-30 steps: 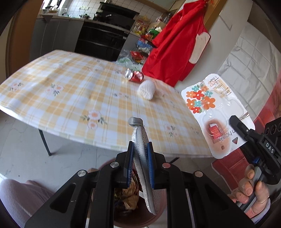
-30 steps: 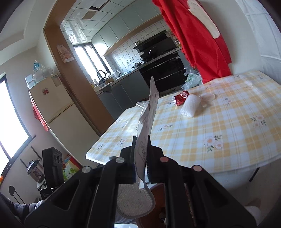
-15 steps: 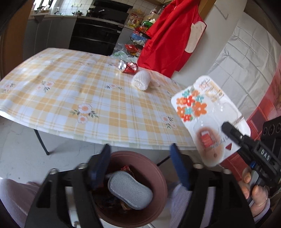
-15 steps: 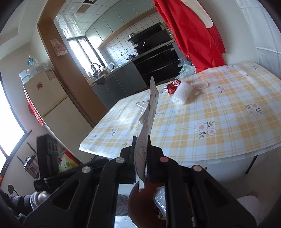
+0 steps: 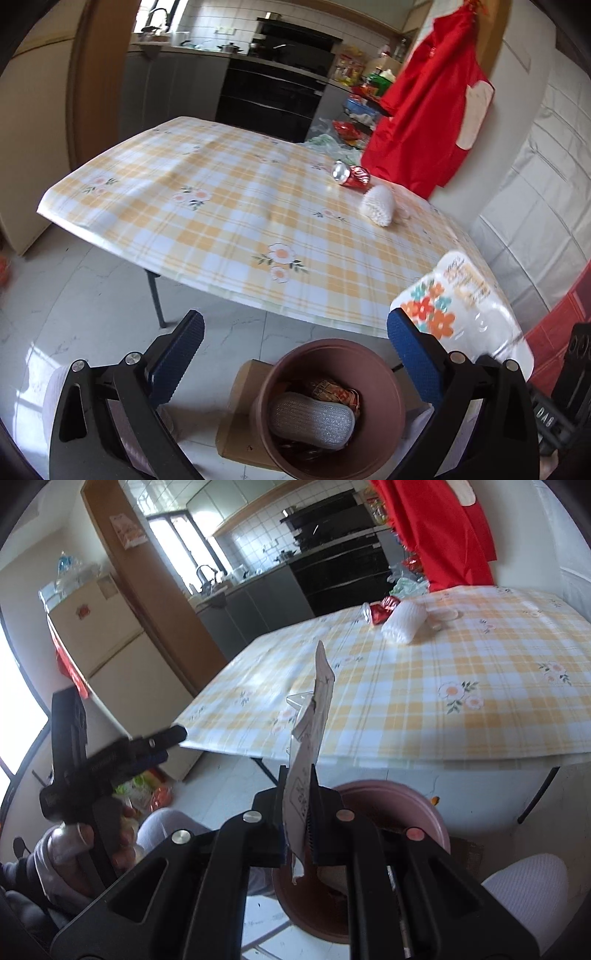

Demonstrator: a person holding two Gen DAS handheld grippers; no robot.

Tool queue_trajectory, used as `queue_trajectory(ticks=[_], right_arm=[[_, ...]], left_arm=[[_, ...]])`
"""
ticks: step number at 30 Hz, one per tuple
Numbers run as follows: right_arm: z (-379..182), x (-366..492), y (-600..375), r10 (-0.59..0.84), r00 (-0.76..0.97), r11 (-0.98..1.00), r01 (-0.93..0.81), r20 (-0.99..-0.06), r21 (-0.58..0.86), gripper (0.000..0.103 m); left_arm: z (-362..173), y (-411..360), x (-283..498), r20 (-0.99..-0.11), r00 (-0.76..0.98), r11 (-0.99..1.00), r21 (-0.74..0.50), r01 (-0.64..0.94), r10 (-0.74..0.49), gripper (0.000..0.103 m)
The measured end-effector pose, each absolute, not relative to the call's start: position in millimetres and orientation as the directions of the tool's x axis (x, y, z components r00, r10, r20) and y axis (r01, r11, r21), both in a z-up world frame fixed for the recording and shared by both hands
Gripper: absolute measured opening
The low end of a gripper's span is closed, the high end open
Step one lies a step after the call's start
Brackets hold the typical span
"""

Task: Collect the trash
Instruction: 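Move the grey pad and white tray over the bin and open both grippers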

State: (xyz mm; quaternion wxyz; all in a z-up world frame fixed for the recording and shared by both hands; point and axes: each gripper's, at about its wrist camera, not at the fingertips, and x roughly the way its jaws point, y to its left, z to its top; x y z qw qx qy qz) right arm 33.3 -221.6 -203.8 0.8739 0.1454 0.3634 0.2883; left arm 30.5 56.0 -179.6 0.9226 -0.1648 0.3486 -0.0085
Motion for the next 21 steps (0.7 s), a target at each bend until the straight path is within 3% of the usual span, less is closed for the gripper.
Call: queue_trajectory(ticks=[12, 18, 20, 21], right_arm=[[-228.7, 26.7, -200.2, 0.610, 0.465, 0.790, -0.416, -0.641, 0.451, 0.016], [-230.4, 27.3, -198.0, 0.601, 0.469, 0.797, -0.415, -0.647, 0.440, 0.054], [-228.6, 26.5, -199.8, 0.577, 0.494, 0.815, -0.394, -0.650, 0.424, 0.079], [-227.8, 25.8, -201.0, 0.569, 0.505, 0.821, -0.385, -0.649, 0.421, 0.083]], left_arm=[[-180.6, 67.4, 19.6, -0.632, 0.768, 0.942, -0.311, -0.130, -0.103, 0.097], [-188.1, 67.6, 22.8, -0.651, 0.749, 0.938, -0.321, -0.127, -0.121, 0.097], [-188.3, 67.4, 22.7, -0.652, 0.750, 0.939, -0.318, -0.129, -0.117, 0.097], [-188.2, 67.3, 22.3, -0.651, 0.751, 0.940, -0.315, -0.130, -0.114, 0.097]])
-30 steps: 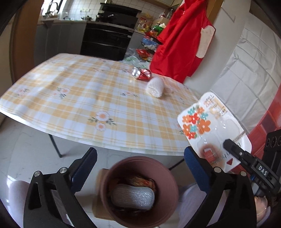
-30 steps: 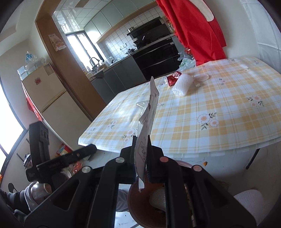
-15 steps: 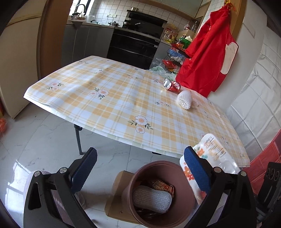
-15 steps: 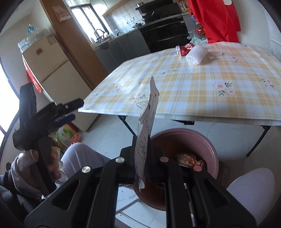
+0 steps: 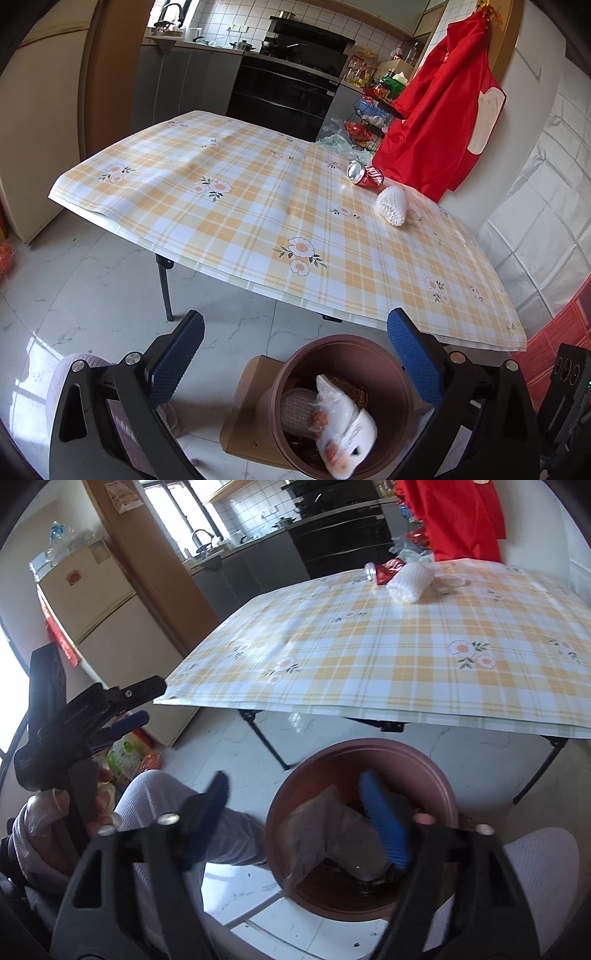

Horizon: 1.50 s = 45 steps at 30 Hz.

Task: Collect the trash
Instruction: 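Move the grey pad and white tray over the bin and open both grippers, then raise both open grippers from the bin toward the table items, then grasp the white foam mesh sleeve with the left gripper while the right gripper grasps the white plastic fork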

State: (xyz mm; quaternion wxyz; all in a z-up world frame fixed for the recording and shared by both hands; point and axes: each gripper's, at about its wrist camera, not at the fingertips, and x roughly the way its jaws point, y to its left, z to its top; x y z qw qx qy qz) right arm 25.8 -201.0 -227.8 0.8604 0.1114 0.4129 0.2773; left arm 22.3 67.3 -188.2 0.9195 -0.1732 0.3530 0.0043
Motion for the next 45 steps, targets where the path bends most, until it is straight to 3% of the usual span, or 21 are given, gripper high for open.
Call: queue_trajectory(ticks=[1, 4, 18, 23, 35, 45], right_arm=[[-227.4, 25.8, -202.8, 0.562, 0.516, 0.827, -0.375, -0.647, 0.419, 0.092], [-226.7, 26.7, -208.7, 0.524, 0.548, 0.851, -0.333, -0.652, 0.405, 0.097], [-234.0, 47.8, -234.5, 0.419, 0.605, 0.906, -0.236, -0.677, 0.351, 0.097], [-217.6, 77.0, -258.2, 0.397, 0.665, 0.910, -0.193, -0.633, 0.367, 0.097], [-207.8, 164.3, -320.2, 0.296, 0.742, 0.943, -0.125, -0.602, 0.309, 0.097], [-228.7, 226.2, -371.2, 0.248, 0.736, 0.948, -0.050, -0.630, 0.314, 0.097]], left_arm=[[-188.4, 67.3, 22.1, -0.650, 0.751, 0.940, -0.314, -0.131, -0.113, 0.097], [-189.7, 67.1, 21.9, -0.656, 0.747, 0.941, -0.312, -0.135, -0.110, 0.097], [-200.1, 56.2, 32.7, -0.662, 0.740, 0.961, -0.265, -0.083, -0.119, 0.097], [-192.8, 41.1, 60.0, -0.654, 0.745, 0.972, -0.235, -0.030, -0.135, 0.097], [-166.2, -27.1, 191.0, -0.640, 0.739, 0.978, -0.130, 0.164, -0.209, 0.097], [-201.9, -118.4, 341.4, -0.685, 0.693, 0.957, -0.022, 0.289, -0.225, 0.097]])
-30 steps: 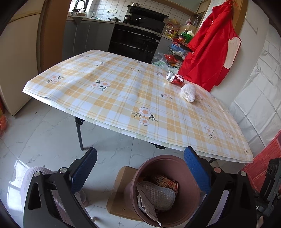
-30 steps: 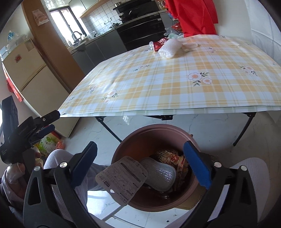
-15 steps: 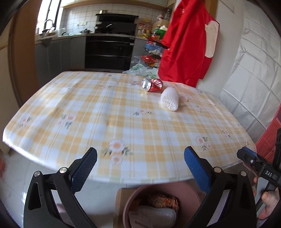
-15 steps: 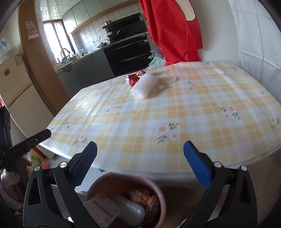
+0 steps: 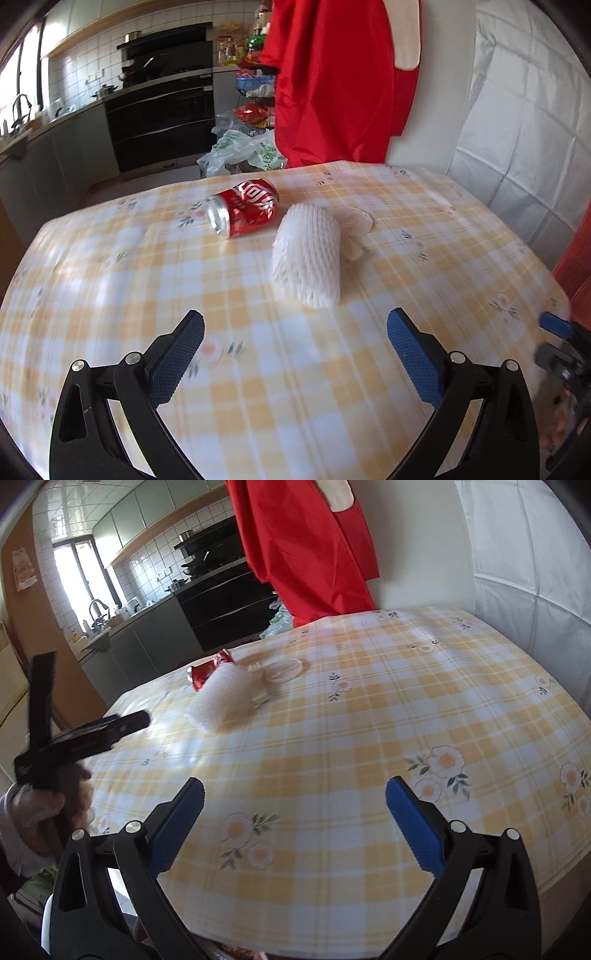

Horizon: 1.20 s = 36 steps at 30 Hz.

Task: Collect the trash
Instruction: 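Grasp the white foam mesh sleeve with the left gripper while the right gripper grasps the white plastic fork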

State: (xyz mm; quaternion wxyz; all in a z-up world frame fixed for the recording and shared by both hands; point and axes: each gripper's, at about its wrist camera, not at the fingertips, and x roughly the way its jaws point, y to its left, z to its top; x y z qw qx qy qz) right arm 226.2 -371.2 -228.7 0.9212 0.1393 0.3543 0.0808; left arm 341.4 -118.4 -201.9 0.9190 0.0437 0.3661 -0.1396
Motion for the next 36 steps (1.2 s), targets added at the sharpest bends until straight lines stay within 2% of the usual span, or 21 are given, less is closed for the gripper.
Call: queue_trajectory(ticks=[6, 11, 12, 13, 15, 16, 18, 19, 20, 22, 28, 31, 36], right_arm=[[-236.6, 249.8, -381.1, 0.231, 0.725, 0.962, -0.071, -0.649, 0.263, 0.097], [-238.9, 271.7, -378.4, 0.248, 0.704, 0.964, -0.113, -0.666, 0.239, 0.097], [-240.2, 278.8, -376.6, 0.273, 0.689, 0.958, -0.127, -0.671, 0.258, 0.097], [-241.1, 284.8, -375.4, 0.295, 0.676, 0.951, -0.140, -0.676, 0.275, 0.097], [-242.8, 297.0, -369.4, 0.335, 0.642, 0.939, -0.171, -0.690, 0.298, 0.097], [-243.3, 305.4, -364.8, 0.348, 0.624, 0.936, -0.188, -0.699, 0.298, 0.097], [-243.1, 318.3, -357.6, 0.356, 0.612, 0.934, -0.212, -0.706, 0.287, 0.095], [-242.4, 326.9, -353.0, 0.353, 0.614, 0.936, -0.223, -0.706, 0.274, 0.090], [-242.8, 335.4, -348.7, 0.353, 0.612, 0.936, -0.232, -0.708, 0.265, 0.085], [-247.1, 356.5, -340.4, 0.357, 0.592, 0.934, -0.232, -0.723, 0.271, 0.083], [-270.7, 416.7, -304.8, 0.335, 0.504, 0.940, -0.241, -0.796, 0.242, 0.063], [-279.7, 440.7, -295.0, 0.326, 0.480, 0.944, -0.209, -0.814, 0.255, 0.062], [-281.3, 465.8, -270.5, 0.273, 0.483, 0.958, -0.212, -0.832, 0.191, 0.062]], left_arm=[[-236.5, -156.9, 411.3, -0.747, 0.638, 0.951, 0.024, 0.308, -0.188, 0.097], [-256.6, -156.8, 435.5, -0.795, 0.577, 0.959, -0.020, 0.284, -0.188, 0.096], [-258.7, -155.6, 436.9, -0.806, 0.561, 0.957, -0.023, 0.290, -0.190, 0.088], [-260.3, -154.6, 436.6, -0.816, 0.547, 0.954, -0.017, 0.299, -0.186, 0.071], [-262.5, -147.0, 432.4, -0.819, 0.541, 0.948, -0.010, 0.319, -0.190, 0.047], [-261.1, -140.3, 428.7, -0.811, 0.550, 0.949, -0.019, 0.316, -0.199, 0.040], [-256.2, -121.2, 418.6, -0.794, 0.557, 0.949, -0.080, 0.304, -0.245, 0.031], [-253.3, -111.6, 413.1, -0.786, 0.565, 0.952, -0.094, 0.293, -0.251, 0.029], [-250.2, -104.3, 408.0, -0.778, 0.573, 0.953, -0.105, 0.285, -0.257, 0.028], [-243.1, -86.2, 393.8, -0.754, 0.594, 0.952, -0.137, 0.275, -0.280, 0.027], [-224.6, -28.4, 342.8, -0.690, 0.638, 0.939, -0.219, 0.266, -0.342, 0.026], [-220.7, 1.0, 321.1, -0.664, 0.658, 0.935, -0.252, 0.250, -0.355, 0.026], [-219.5, 31.9, 304.1, -0.653, 0.680, 0.942, -0.250, 0.222, -0.333, 0.026]])
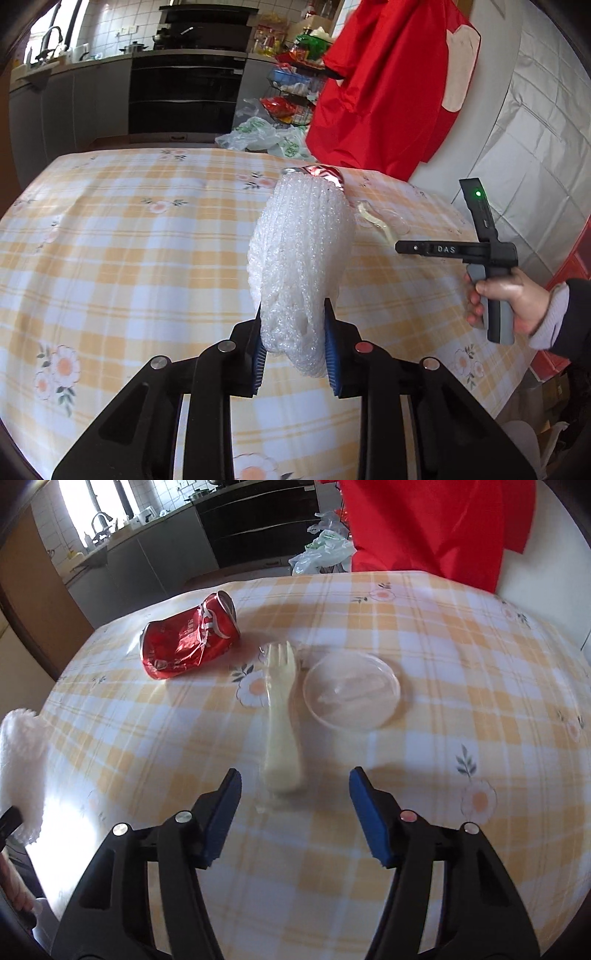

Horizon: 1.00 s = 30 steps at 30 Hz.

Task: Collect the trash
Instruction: 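Grasp the white foam mesh sleeve with the left gripper while the right gripper grasps the white plastic fork, then carry the foam sleeve and fork over the bin and open the right gripper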

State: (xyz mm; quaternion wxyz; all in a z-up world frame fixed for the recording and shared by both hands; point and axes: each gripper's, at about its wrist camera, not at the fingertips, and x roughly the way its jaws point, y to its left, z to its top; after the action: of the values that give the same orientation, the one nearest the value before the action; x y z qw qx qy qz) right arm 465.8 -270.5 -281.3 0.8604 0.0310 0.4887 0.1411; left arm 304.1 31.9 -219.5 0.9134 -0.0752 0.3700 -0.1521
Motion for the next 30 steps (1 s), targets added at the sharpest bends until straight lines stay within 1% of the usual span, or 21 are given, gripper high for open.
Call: queue_trajectory(ticks=[4, 7, 10, 12, 14, 15, 16, 18, 21, 24, 27, 30], right_arm=[[-282.0, 486.7, -247.0, 0.232, 0.480, 0.965, -0.223, -0.846, 0.138, 0.062], [-282.4, 499.2, -230.5, 0.157, 0.481, 0.974, -0.220, -0.863, 0.055, 0.062], [-281.4, 508.8, -225.5, 0.126, 0.486, 0.982, -0.182, -0.865, 0.041, 0.061], [-280.9, 511.3, -224.4, 0.121, 0.490, 0.985, -0.167, -0.863, 0.043, 0.051], [-278.4, 511.5, -220.2, 0.128, 0.488, 0.982, -0.184, -0.864, 0.041, 0.028], [-278.0, 510.8, -217.7, 0.128, 0.485, 0.980, -0.196, -0.865, 0.035, 0.022], [-276.9, 507.6, -213.7, 0.124, 0.478, 0.976, -0.215, -0.869, 0.020, 0.020], [-276.0, 500.6, -209.7, 0.116, 0.471, 0.972, -0.235, -0.875, 0.002, 0.019], [-274.2, 479.6, -203.7, 0.123, 0.455, 0.962, -0.274, -0.882, -0.008, 0.019], [-267.8, 451.9, -200.3, 0.165, 0.443, 0.950, -0.313, -0.881, 0.020, 0.019], [-254.2, 417.5, -205.2, 0.231, 0.454, 0.941, -0.330, -0.861, 0.078, 0.019], [-238.7, 368.5, -218.5, 0.313, 0.461, 0.928, -0.333, -0.830, 0.165, 0.019]], left_arm=[[-217.2, 51.2, 297.4, -0.641, 0.695, 0.943, -0.273, 0.190, -0.325, 0.026], [-214.6, 58.8, 289.3, -0.631, 0.708, 0.943, -0.286, 0.167, -0.317, 0.026], [-214.6, 65.7, 278.4, -0.623, 0.711, 0.937, -0.312, 0.156, -0.326, 0.026], [-214.8, 68.3, 270.9, -0.620, 0.712, 0.934, -0.322, 0.153, -0.330, 0.026], [-213.9, 69.3, 263.6, -0.620, 0.711, 0.933, -0.325, 0.153, -0.332, 0.026], [-212.5, 69.1, 258.5, -0.618, 0.711, 0.933, -0.324, 0.156, -0.334, 0.026], [-211.1, 68.9, 254.2, -0.616, 0.713, 0.933, -0.322, 0.160, -0.335, 0.026], [-208.8, 69.6, 246.3, -0.614, 0.715, 0.934, -0.319, 0.160, -0.333, 0.026], [-208.0, 73.8, 236.9, -0.614, 0.713, 0.927, -0.345, 0.143, -0.339, 0.026], [-205.9, 74.2, 225.7, -0.617, 0.711, 0.925, -0.360, 0.125, -0.337, 0.026], [-204.7, 72.2, 211.6, -0.618, 0.712, 0.923, -0.367, 0.114, -0.334, 0.026], [-204.8, 69.8, 195.1, -0.612, 0.712, 0.913, -0.397, 0.099, -0.344, 0.026]])
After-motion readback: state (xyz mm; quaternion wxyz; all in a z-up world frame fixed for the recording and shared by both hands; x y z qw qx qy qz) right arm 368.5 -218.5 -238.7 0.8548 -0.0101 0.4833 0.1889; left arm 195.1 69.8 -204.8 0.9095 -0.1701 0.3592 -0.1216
